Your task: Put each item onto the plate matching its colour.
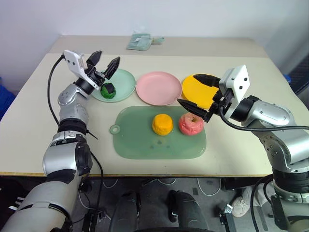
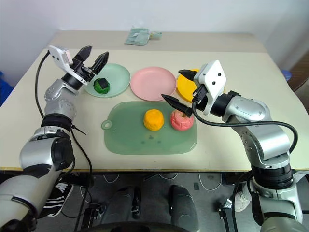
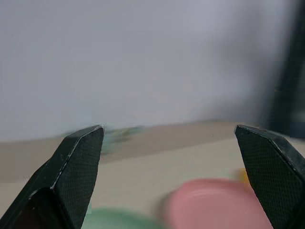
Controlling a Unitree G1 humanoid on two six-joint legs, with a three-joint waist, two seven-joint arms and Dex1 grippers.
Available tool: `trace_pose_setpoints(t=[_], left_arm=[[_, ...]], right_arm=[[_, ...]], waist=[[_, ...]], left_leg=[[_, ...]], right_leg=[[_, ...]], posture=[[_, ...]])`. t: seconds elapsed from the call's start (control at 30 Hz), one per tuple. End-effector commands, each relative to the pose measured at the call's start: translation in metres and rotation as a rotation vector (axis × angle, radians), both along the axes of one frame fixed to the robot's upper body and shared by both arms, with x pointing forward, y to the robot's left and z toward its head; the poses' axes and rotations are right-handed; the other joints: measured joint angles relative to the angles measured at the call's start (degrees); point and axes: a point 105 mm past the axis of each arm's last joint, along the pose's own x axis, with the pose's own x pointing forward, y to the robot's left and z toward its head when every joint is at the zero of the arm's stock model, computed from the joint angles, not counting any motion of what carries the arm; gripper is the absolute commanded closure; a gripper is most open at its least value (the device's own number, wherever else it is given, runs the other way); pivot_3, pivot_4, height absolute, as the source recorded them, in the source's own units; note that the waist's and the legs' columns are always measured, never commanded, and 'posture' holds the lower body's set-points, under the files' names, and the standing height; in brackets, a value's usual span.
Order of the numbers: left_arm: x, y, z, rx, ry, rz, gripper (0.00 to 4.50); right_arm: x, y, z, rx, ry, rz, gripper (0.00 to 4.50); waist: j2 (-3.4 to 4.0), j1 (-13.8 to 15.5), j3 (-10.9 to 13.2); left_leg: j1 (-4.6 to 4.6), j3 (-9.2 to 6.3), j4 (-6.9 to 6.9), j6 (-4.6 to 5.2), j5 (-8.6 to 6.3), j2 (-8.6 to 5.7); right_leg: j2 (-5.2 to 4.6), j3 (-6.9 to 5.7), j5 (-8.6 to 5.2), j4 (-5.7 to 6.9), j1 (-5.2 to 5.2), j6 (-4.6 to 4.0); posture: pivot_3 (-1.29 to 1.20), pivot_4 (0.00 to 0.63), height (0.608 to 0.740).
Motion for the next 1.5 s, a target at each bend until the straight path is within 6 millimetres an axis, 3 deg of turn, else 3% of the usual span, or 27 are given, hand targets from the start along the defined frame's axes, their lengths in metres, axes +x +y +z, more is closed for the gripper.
trace_pose_setpoints(t=[0.03,0.23,0.4,0.83,0.97,1.17,1.33,1.5], left_arm=[[-0.027,-0.023,-0.01,0.078,0.042,-0.275,0.03],[-0.055,-0.036,-0.046,0.247,0.147,-0.429,0.03],[-0.061,-0.041,-0.043,0.221,0.191,-0.482,0.03],[-0.077,-0.039,-0.031,0.233,0.188,-0.522,0.03],[-0.089,-0.014,-0.045,0.375,0.19,-0.504,0.03],[-0.098,0.012,-0.049,0.44,0.202,-0.451,0.03],[-0.102,0.028,-0.05,0.433,0.2,-0.396,0.03],[-0.112,0.032,-0.057,0.445,0.195,-0.386,0.03]], right_arm=[[-0.007,0.001,0.008,-0.016,-0.051,0.017,0.0],[-0.009,0.003,0.004,-0.009,-0.02,0.026,0.0],[-0.011,0.003,-0.008,-0.055,0.025,0.03,0.0],[-0.018,0.029,-0.018,-0.079,0.076,0.115,0.0],[-0.017,0.064,-0.03,-0.077,0.12,0.176,0.0],[-0.003,0.085,-0.047,-0.161,0.152,0.176,0.0],[0.006,0.091,-0.052,-0.184,0.178,0.173,0.0],[0.017,0.082,-0.083,-0.342,0.276,0.111,0.0]], waist=[[0.02,-0.3,0.0],[0.02,-0.7,0.0],[0.01,0.0,0.0],[0.02,0.0,0.0],[0.02,-1.2,0.0],[0.03,-1.2,0.0],[0.03,-1.1,0.0],[0.04,-1.4,0.0]], left_leg=[[0.01,0.0,0.0,0.0,0.0,0.0],[0.03,-0.05,0.0,0.0,0.0,0.05],[0.01,-0.06,0.02,0.0,0.0,0.04],[0.01,-0.07,0.02,0.0,0.0,0.04],[0.03,-0.08,0.0,0.0,0.0,0.08],[0.01,-0.08,-0.01,0.0,0.0,0.05],[-0.03,-0.06,-0.01,0.0,0.0,0.04],[0.0,-0.06,-0.02,0.0,0.0,0.06]], right_leg=[[0.01,0.0,0.0,0.02,0.0,0.0],[0.06,0.01,-0.01,0.07,-0.02,-0.02],[0.03,0.01,-0.02,0.04,-0.01,-0.03],[0.04,0.02,-0.04,0.03,-0.01,-0.06],[0.11,0.03,-0.05,0.07,-0.06,-0.1],[0.02,0.01,-0.17,0.09,-0.07,-0.3],[-0.01,0.02,-0.17,0.03,-0.07,-0.29],[0.02,0.01,-0.17,0.09,-0.09,-0.29]], posture=[[0.0,0.15,0.74],[0.0,0.15,0.74],[0.0,0.15,0.74],[0.0,0.15,0.74],[0.0,0.15,0.74],[0.0,0.15,0.74],[0.0,0.15,0.74],[0.0,0.15,0.74]])
